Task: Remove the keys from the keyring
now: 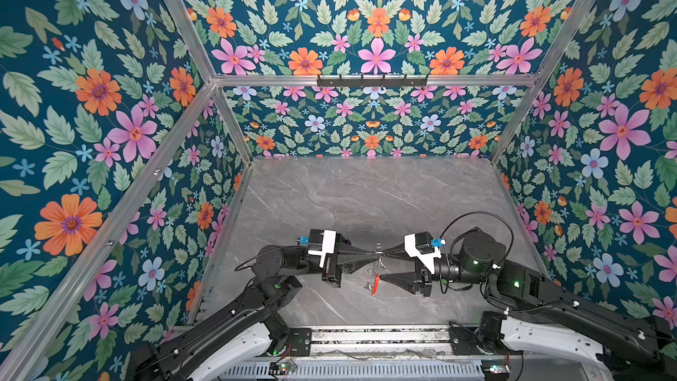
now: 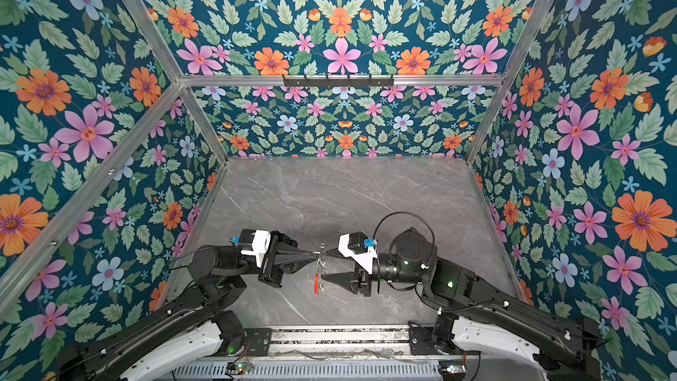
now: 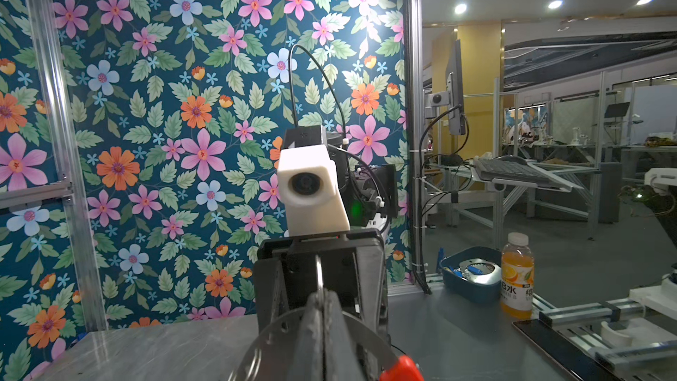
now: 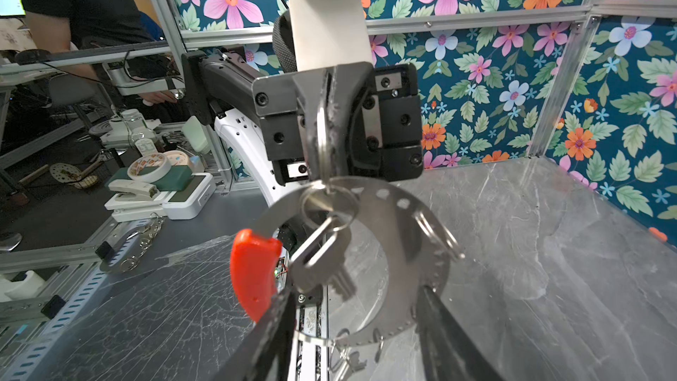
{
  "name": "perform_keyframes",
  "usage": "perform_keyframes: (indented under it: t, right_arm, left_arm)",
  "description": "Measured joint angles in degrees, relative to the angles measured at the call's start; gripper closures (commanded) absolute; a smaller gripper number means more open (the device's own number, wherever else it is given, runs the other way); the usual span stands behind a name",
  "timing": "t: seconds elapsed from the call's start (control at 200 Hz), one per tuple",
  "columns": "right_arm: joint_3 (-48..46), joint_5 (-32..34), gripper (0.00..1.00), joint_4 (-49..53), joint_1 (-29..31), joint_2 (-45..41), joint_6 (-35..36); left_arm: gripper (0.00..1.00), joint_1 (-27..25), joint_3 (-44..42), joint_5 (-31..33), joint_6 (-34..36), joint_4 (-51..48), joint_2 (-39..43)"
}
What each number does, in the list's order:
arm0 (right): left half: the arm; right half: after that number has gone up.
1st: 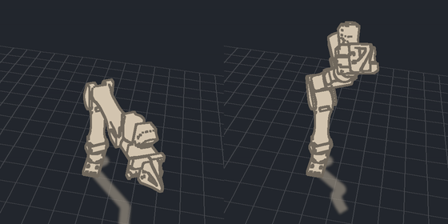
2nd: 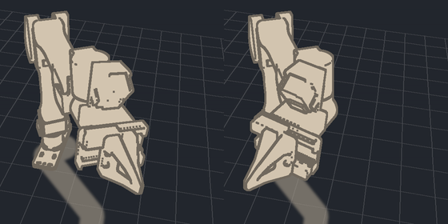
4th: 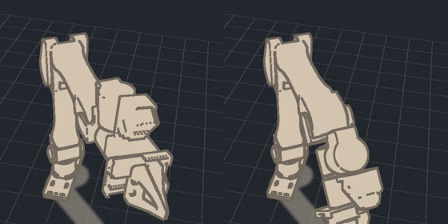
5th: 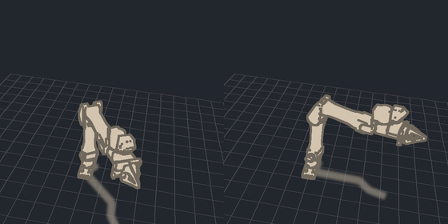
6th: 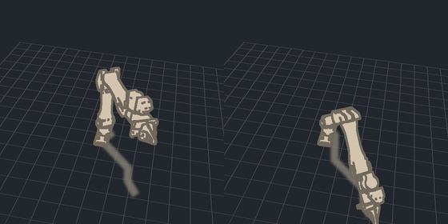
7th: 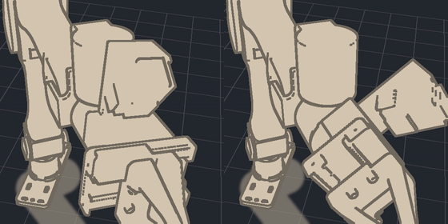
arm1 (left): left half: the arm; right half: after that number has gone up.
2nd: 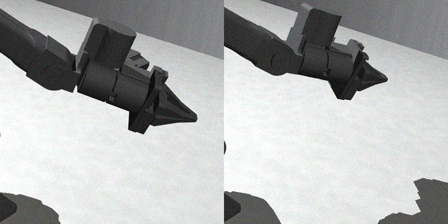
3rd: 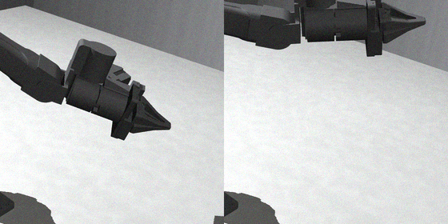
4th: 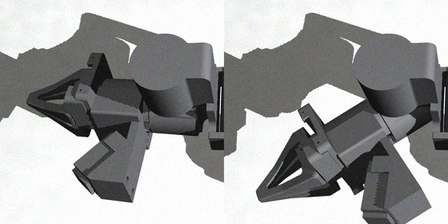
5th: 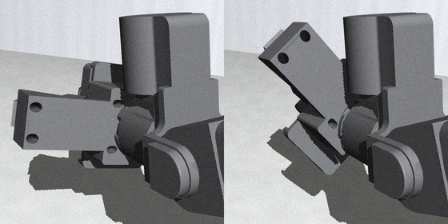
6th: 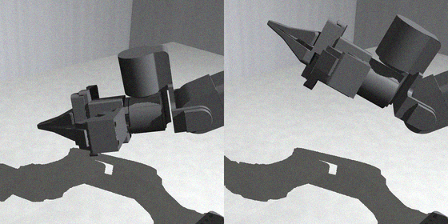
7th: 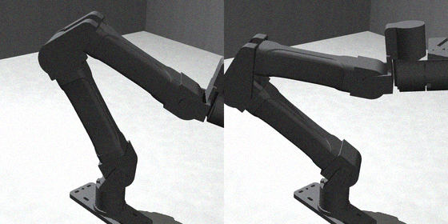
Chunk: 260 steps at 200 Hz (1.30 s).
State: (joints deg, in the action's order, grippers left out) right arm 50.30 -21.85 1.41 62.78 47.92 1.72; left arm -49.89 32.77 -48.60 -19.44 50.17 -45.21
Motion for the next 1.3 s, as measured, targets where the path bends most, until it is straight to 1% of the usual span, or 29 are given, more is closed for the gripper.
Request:
perform_keyframes:
  t: [0.13, 0.35, 0.865, 0.975, 1.075, 1.235, 1.265, 1.3]
  right_arm:
    - [0.15, 0.9, 0.46, -0.83, 0.55, -0.33, 0.24]
    - [-0.15, 1.27, 0.46, -3.43, 0.63, -3.28, 0.26]
    - [0.96, -0.46, 0.47, -5.03, 0.61, -1.22, 0.39]
    - [1.7, -0.46, 0.51, -5.97, 0.59, -1.36, 0.37]
    - [3.17, -0.85, 0.59, -6.75, 0.59, -0.76, 0.17]
    - [4.63, -2.12, 0.66, -7.06, 0.63, 1.01, -0.07]
    - [4.83, -2.4, 0.69, -7.02, 0.63, 1.22, -0.09]
    - [4.98, -2.67, 0.75, -6.99, 0.63, 1.36, -0.24]
  left_arm:
    - [1.0, 0.0, -0.33, -0.81, -1.36, 1.42, -0.33]
    - [1.0, 0.02, -0.5, -1.2, -2.32, 2.14, -0.15]
    - [1.0, 0.02, -0.61, -2.27, -4.13, 3.98, -0.28]
    - [1.0, 0.0, -0.61, -2.29, -4.17, 4.07, -0.61]
    - [1.0, 0.02, -0.61, -2.29, -4.37, 4.09, -0.66]
    - [1.0, 0.02, -0.61, -2.27, -4.39, 4.15, -0.66]
    - [1.0, 0.02, -0.61, -2.27, -4.39, 4.15, -0.66]
    - [1.0, 0.02, -0.61, -2.27, -4.42, 4.15, -0.66]
